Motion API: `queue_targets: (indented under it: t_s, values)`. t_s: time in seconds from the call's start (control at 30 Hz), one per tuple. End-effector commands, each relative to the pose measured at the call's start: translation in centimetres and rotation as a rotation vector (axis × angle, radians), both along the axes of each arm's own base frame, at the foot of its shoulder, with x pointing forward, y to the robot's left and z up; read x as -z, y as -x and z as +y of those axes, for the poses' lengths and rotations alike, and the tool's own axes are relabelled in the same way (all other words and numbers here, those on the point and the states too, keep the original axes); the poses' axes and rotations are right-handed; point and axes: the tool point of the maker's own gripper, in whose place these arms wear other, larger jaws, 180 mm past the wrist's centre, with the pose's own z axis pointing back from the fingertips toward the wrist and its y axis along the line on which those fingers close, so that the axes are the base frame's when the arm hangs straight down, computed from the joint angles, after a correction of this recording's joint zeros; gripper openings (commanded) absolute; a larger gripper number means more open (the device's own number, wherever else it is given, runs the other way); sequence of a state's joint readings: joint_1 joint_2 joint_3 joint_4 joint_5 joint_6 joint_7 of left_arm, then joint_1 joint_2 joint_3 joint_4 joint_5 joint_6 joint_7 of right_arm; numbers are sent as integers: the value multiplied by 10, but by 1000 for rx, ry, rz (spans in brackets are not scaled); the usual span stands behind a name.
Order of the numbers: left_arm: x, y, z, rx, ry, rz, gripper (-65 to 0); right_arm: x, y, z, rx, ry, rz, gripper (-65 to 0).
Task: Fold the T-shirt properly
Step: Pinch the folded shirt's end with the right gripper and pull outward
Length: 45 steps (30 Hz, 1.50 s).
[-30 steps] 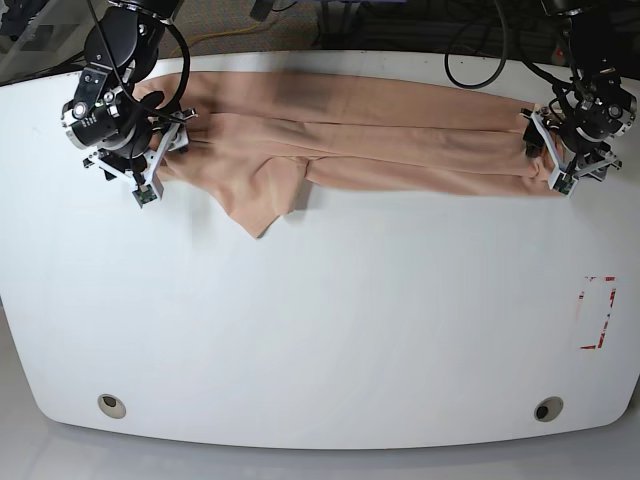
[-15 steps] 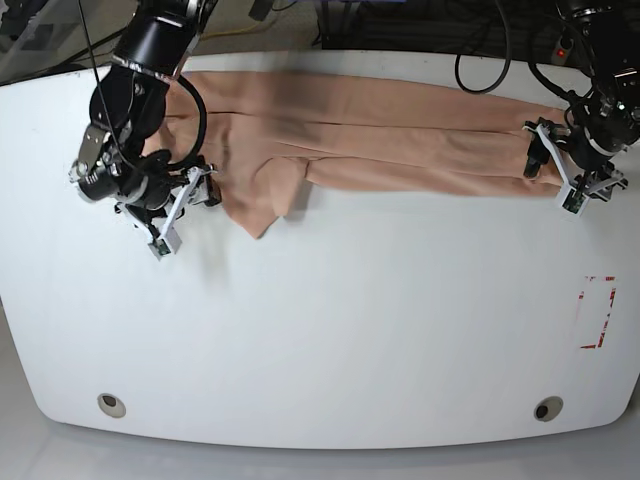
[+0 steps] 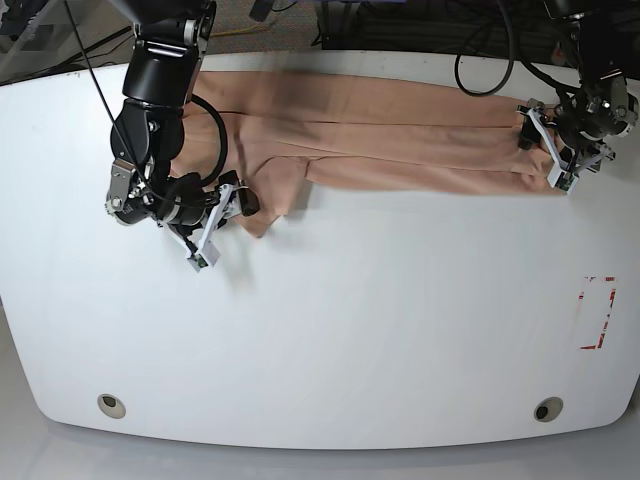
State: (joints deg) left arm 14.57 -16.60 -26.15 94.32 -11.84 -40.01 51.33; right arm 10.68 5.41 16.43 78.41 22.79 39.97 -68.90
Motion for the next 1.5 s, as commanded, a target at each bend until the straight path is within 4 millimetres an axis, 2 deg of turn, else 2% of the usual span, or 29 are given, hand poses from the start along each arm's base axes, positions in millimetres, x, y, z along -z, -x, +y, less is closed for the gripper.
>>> queue_targets:
  t_s: [0.0,0.1,0.17,0.27,0.33,0.4,0.6,0.67,0.83,1.07,1.23,1.47]
  values:
    - [-9,-6,6,2,-16,-28,-236,-9,-9,5,-11,-3,-36,-255]
    - [-9,-6,6,2,-16,-28,-236,-11,-12,13,-8,-28,-54,-354]
    - [-9,-6,6,2,-16,-28,-236,-13,-16,15,1,-43,-75,-496]
    - [-8,-6,6,1,-16,-26,-236,-16,-18,15,6,-53,-89,-650]
    - [-8,-6,7,1,-16,-25,-236,-21,-19,16,4,-55,-105,-650]
    - [-8,-6,7,1,-17,-24,-236,-35,-22,13,0,-49,-142,-650]
    - [-7,-5,6,0,-15,-23,-236,-78,-9,3,-31,-39,-227,-650]
    - [-7,-5,6,0,-15,-23,-236,-79,1,2,-33,-44,-223,-650]
    - [-7,-5,7,1,-18,-21,-236,-68,35,-20,-12,-35,-186,-650]
    - [-7,-5,7,1,-18,-21,-236,-68,80,-52,50,-49,-160,-650]
    - [-7,-5,7,1,-18,-21,-236,-65,106,-64,80,-58,-128,-650]
    - [-7,-5,7,1,-18,-21,-236,-46,137,-86,122,7,-37,-650]
